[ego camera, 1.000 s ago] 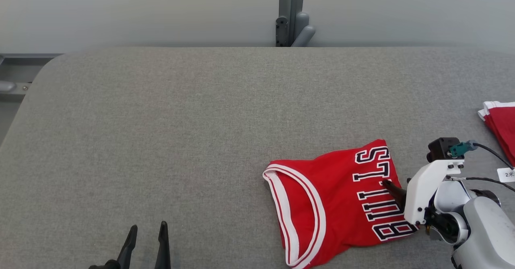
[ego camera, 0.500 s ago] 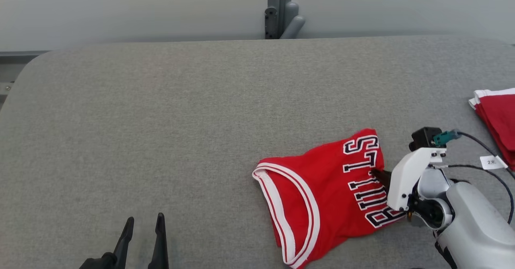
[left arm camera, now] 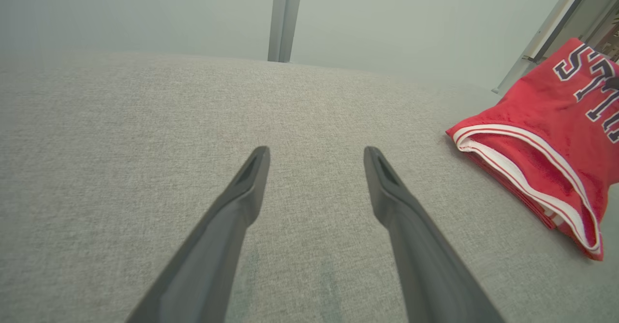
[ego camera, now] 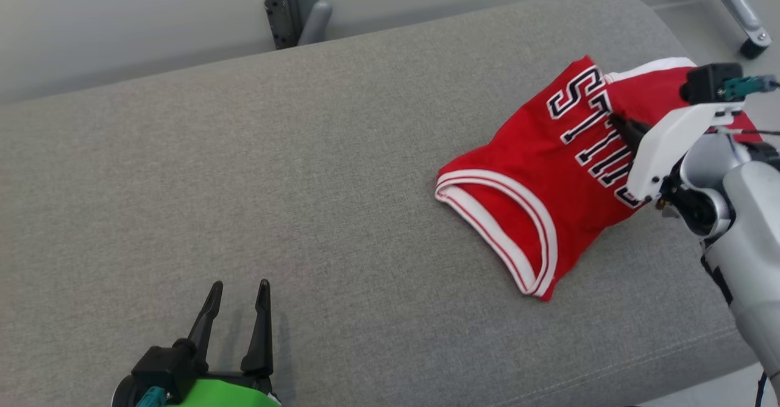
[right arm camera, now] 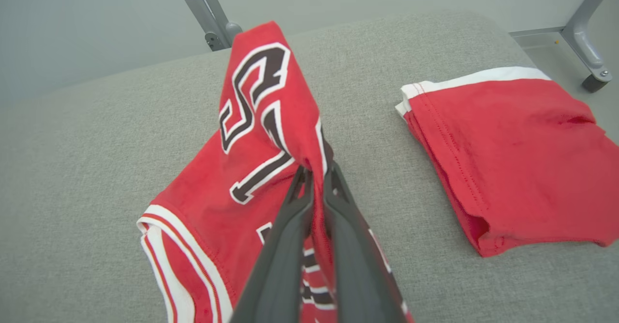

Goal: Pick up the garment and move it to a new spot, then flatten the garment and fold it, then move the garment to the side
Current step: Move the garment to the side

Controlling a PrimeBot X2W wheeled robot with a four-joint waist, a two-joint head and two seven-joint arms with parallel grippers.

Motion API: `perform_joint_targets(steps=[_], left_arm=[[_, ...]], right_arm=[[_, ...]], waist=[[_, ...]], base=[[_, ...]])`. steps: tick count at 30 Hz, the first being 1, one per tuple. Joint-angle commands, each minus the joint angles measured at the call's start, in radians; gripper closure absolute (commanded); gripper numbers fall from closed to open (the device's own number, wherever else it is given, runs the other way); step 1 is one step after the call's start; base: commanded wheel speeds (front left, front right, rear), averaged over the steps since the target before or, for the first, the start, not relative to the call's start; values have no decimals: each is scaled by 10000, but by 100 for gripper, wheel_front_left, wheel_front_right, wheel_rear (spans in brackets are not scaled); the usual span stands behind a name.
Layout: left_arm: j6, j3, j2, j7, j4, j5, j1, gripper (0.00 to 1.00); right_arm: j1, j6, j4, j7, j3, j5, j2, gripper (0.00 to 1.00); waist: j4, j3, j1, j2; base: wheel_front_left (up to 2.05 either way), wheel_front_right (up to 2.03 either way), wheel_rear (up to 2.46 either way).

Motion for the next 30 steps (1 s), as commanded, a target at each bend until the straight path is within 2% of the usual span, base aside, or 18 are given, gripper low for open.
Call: perform_joint_targets(steps=[1,15,24,30], left_arm=[[-57,-10,30,-28,49,127,-269,0],[-182,157,28,-28,157,501,-78,0],[-238,180,28,-28,89,552,-123,0],[-248,207,28,-28,250,642,-68,0]], right_arm=[[-490,-8,180,-191,-36,-56,-143,100],[-2085,-6,1554,-1096,-1151,53,-1170,100],[-2704,-6,2378,-1282,-1743,43,-1380,100],[-2853,-6,2810,-1312,-2017,-112,-1775,100]], waist=[[-664,783,0,-1],[128,1132,0,-1],[229,1275,0,-1],[181,1347,0,-1]], base=[[0,0,0],[0,0,0],[0,0,0],[0,0,0]])
